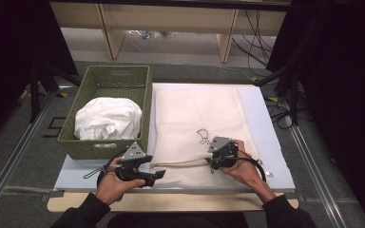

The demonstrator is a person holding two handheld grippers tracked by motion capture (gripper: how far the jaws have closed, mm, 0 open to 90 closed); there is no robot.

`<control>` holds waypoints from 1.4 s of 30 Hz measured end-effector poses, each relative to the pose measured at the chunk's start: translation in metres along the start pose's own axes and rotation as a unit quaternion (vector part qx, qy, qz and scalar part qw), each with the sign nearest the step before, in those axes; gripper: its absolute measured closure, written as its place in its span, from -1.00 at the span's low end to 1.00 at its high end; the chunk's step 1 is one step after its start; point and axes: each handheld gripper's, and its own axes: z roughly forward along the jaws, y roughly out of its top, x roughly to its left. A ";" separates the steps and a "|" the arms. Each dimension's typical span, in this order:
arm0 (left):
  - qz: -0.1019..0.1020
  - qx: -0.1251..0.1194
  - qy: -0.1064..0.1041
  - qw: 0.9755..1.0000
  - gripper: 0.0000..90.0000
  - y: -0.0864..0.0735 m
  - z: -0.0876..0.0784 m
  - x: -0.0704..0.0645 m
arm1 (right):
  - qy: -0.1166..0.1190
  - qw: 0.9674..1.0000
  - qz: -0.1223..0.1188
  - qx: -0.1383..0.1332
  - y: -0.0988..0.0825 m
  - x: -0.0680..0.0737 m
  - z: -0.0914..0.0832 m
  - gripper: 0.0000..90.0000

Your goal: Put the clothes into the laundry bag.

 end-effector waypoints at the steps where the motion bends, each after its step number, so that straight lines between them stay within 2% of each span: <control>1: 0.002 0.004 0.002 1.000 -0.42 0.000 -0.001 0.001 | -0.001 1.000 0.008 -0.005 0.000 0.001 0.002 0.05; 4: 0.000 0.000 0.002 1.000 -0.42 0.000 -0.001 0.000 | 0.005 1.000 -0.002 0.000 0.000 -0.003 0.004 0.20; 5: 0.000 -0.001 0.002 1.000 -0.42 0.000 -0.001 0.000 | 0.004 1.000 -0.001 -0.003 0.000 -0.003 0.005 0.25; 7: 0.001 0.000 0.005 1.000 -0.42 0.000 -0.001 0.000 | 0.015 1.000 0.002 -0.001 0.000 -0.005 0.005 0.37; 8: 0.004 -0.003 0.002 1.000 -0.42 0.001 -0.001 0.001 | 0.014 1.000 -0.003 -0.008 0.001 -0.007 0.005 0.41; 12: 0.003 -0.001 0.005 1.000 -0.42 0.002 -0.002 0.001 | 0.023 1.000 0.013 -0.014 0.005 -0.009 0.002 0.64; 13: 0.003 -0.001 0.005 1.000 -0.42 0.002 -0.002 0.001 | 0.017 1.000 -0.001 -0.021 0.006 -0.011 0.001 0.69; 15: 0.001 -0.004 0.003 1.000 -0.42 0.003 -0.003 0.001 | 0.019 1.000 0.004 -0.020 0.008 -0.014 -0.001 0.76; 16: 0.000 -0.008 0.003 1.000 -0.42 0.003 -0.003 0.001 | 0.012 1.000 0.000 -0.019 0.009 -0.015 -0.002 0.79; 17: 0.003 -0.005 0.006 1.000 -0.42 0.004 -0.004 0.001 | 0.019 0.999 0.012 -0.025 0.010 -0.015 -0.002 0.82; 19: 0.000 -0.010 0.006 1.000 -0.42 0.005 -0.005 0.002 | 0.018 1.000 0.003 -0.024 0.012 -0.016 -0.003 0.85; 20: 0.011 -0.012 0.003 1.000 -0.42 0.006 -0.006 0.003 | 0.022 1.000 0.003 -0.020 0.013 -0.018 -0.005 0.87; 21: 0.005 -0.014 0.004 1.000 -0.42 0.007 -0.007 0.003 | 0.015 1.000 0.004 -0.025 0.013 -0.017 -0.005 0.88; 23: 0.000 -0.020 0.007 1.000 -0.42 0.009 -0.009 0.003 | 0.018 1.000 0.002 -0.025 0.015 -0.019 -0.007 0.89; 25: 0.002 -0.023 0.006 1.000 -0.42 0.011 -0.012 0.005 | 0.019 0.999 0.000 -0.027 0.017 -0.021 -0.009 0.90; 26: 0.001 -0.026 0.012 1.000 -0.42 0.012 -0.013 0.005 | 0.012 0.999 0.004 -0.033 0.017 -0.020 -0.008 0.90; 29: 0.002 -0.025 0.014 1.000 -0.42 0.016 -0.018 0.006 | 0.017 0.999 0.005 -0.032 0.020 -0.024 -0.012 0.91; 30: -0.003 -0.030 0.016 0.999 -0.42 0.017 -0.020 0.006 | 0.010 0.999 0.003 -0.036 0.020 -0.025 -0.012 0.91; 32: -0.006 -0.031 0.015 0.999 -0.42 0.018 -0.021 0.007 | 0.015 0.999 0.004 -0.035 0.022 -0.028 -0.014 0.91; 33: -0.012 -0.039 0.008 0.999 -0.43 0.021 -0.024 0.009 | 0.008 0.999 0.002 -0.041 0.023 -0.029 -0.014 0.91; 34: -0.013 -0.037 0.008 0.999 -0.44 0.022 -0.026 0.010 | 0.014 0.999 0.002 -0.039 0.025 -0.030 -0.016 0.91; 36: -0.007 -0.039 0.015 0.999 -0.44 0.024 -0.028 0.013 | 0.010 0.999 -0.009 -0.045 0.027 -0.034 -0.018 0.91; 38: -0.016 -0.037 0.017 0.999 -0.44 0.027 -0.031 0.016 | 0.011 0.999 -0.008 -0.045 0.029 -0.037 -0.020 0.92; 39: -0.017 -0.041 0.021 0.999 -0.44 0.028 -0.032 0.017 | 0.011 0.999 0.003 -0.045 0.030 -0.037 -0.021 0.92; 40: -0.011 -0.043 0.021 0.999 -0.44 0.030 -0.034 0.019 | 0.007 0.999 0.003 -0.046 0.031 -0.038 -0.022 0.92; 42: -0.018 -0.042 0.029 0.999 -0.44 0.034 -0.038 0.021 | 0.011 0.999 -0.001 -0.046 0.033 -0.041 -0.023 0.92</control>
